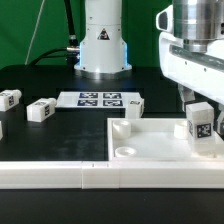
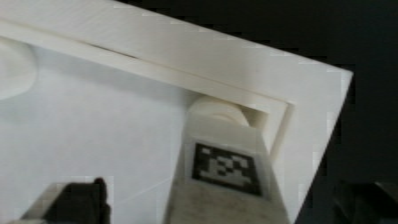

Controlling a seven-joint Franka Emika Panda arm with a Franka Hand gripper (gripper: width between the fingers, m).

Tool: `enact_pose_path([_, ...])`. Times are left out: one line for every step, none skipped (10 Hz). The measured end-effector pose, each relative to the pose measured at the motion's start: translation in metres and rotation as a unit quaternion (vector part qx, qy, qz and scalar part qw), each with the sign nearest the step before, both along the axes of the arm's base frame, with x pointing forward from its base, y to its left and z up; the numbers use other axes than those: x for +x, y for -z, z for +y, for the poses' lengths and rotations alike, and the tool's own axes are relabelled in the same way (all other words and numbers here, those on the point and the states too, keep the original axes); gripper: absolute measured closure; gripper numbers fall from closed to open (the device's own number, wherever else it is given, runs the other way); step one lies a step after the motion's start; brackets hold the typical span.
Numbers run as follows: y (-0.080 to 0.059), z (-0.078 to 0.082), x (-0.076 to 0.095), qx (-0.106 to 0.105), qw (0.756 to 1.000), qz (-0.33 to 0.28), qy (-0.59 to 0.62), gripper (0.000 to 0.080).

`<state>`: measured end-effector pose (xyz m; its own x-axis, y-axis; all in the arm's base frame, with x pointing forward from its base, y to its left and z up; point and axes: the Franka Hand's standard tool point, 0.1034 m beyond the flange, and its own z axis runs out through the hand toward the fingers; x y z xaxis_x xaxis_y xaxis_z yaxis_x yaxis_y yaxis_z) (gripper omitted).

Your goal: Assemble one leg

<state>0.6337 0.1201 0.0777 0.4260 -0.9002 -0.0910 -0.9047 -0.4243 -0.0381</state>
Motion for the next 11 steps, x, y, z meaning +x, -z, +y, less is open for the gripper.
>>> enact_pose_path([0.0000, 0.0001, -0.0001, 0.001, 0.998, -0.006, -0.057, 0.0153])
enact_pose_path([0.0001, -0.0009, 0.0001, 0.000, 0.995, -0.009, -0.095, 0.0153])
enact_pose_path([0.0001, -0.0027, 0.0005, 0.001, 0.988, -0.015, -0.152, 0.0150])
enact_pose_path([0.0001, -0.0032, 0.0006, 0.001, 0.982, -0.019, -0.190, 0.0150])
enact_pose_path([-0.0001, -0.0036, 0.0008, 0.001, 0.968, -0.025, -0.249, 0.0150])
enact_pose_path([-0.0002, -0.0038, 0.0009, 0.001, 0.955, -0.029, -0.294, 0.0150])
enact_pose_path([-0.0007, -0.0041, 0.0009, 0.002, 0.935, -0.033, -0.353, 0.0150])
enact_pose_path([-0.0023, -0.0029, 0.0007, 0.006, 0.918, -0.031, -0.396, 0.0150])
enact_pose_path([-0.0029, -0.0029, 0.0016, 0.006, 0.897, -0.036, -0.441, 0.0150])
enact_pose_path([-0.0034, -0.0029, 0.0035, 0.004, 0.875, -0.045, -0.481, 0.0150])
enact_pose_path([-0.0034, -0.0029, 0.0036, 0.004, 0.855, -0.049, -0.517, 0.0150])
